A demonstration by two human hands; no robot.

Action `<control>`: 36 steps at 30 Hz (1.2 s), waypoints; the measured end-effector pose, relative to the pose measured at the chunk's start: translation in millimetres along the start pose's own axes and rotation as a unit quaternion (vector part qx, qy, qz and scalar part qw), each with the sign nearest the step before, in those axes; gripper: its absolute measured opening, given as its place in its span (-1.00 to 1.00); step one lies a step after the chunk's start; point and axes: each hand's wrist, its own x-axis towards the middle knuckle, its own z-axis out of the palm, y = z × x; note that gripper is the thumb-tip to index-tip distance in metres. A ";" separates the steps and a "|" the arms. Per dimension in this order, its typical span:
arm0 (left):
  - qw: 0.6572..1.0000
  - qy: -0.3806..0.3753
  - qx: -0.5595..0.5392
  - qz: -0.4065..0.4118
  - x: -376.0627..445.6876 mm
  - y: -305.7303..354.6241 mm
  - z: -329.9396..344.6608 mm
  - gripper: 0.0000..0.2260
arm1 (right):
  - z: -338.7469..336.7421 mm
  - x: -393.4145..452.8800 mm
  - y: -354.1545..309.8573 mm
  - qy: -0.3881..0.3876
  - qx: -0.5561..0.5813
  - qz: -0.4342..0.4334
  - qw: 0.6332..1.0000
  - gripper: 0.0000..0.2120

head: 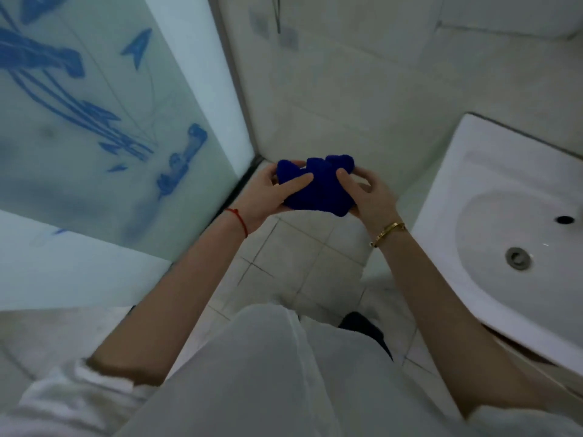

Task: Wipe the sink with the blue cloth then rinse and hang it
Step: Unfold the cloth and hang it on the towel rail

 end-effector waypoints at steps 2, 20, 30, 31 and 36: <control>1.000 -0.011 -0.006 0.022 8.5 18.7 -21.4 -0.61 | 15.9 5.5 -12.4 -0.014 -0.001 -0.017 1.000 -0.49; 0.928 -0.002 0.287 0.237 131.4 161.2 -87.4 -0.58 | 68.9 106.8 -150.5 0.015 -0.130 -0.354 0.926 -0.81; 0.886 -0.124 0.324 0.308 168.2 227.6 -78.7 -0.63 | 71.1 142.6 -241.2 -0.027 -0.277 -0.431 0.859 -0.77; 0.890 -0.127 0.301 0.318 169.9 232.7 -79.4 -0.68 | 70.1 143.6 -246.7 -0.003 -0.288 -0.436 0.853 -0.77; 0.896 -0.141 0.250 0.338 170.5 258.6 -88.3 -0.78 | 71.7 139.2 -262.7 0.104 -0.313 -0.463 0.823 -0.81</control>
